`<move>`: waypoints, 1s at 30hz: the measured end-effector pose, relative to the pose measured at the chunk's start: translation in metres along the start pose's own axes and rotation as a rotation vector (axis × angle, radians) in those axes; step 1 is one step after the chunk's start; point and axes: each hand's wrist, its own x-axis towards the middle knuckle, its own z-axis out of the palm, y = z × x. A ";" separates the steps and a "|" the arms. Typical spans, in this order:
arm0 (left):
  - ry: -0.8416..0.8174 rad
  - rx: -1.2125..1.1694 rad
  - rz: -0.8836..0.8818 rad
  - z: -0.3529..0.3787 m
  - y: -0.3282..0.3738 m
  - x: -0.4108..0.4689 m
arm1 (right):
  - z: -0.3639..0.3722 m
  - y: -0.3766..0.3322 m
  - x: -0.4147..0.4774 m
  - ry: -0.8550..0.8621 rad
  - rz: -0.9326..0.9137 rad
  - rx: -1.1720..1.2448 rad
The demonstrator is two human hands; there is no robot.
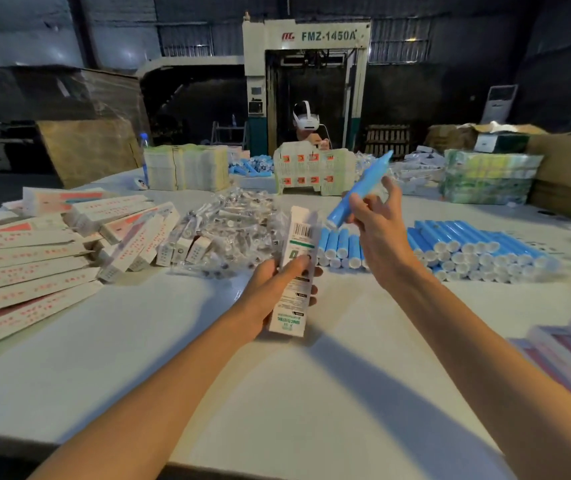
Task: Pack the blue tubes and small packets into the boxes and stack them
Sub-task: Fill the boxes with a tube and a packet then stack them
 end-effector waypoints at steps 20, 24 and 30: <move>-0.161 0.162 0.060 0.018 0.006 -0.020 | -0.026 -0.013 -0.009 -0.271 -0.118 -0.597; 0.006 0.056 0.078 0.015 0.001 -0.015 | -0.011 0.011 -0.010 -0.192 -0.150 -0.537; 0.502 0.091 0.152 -0.015 -0.001 0.003 | 0.035 0.079 0.004 -0.321 -0.141 -0.795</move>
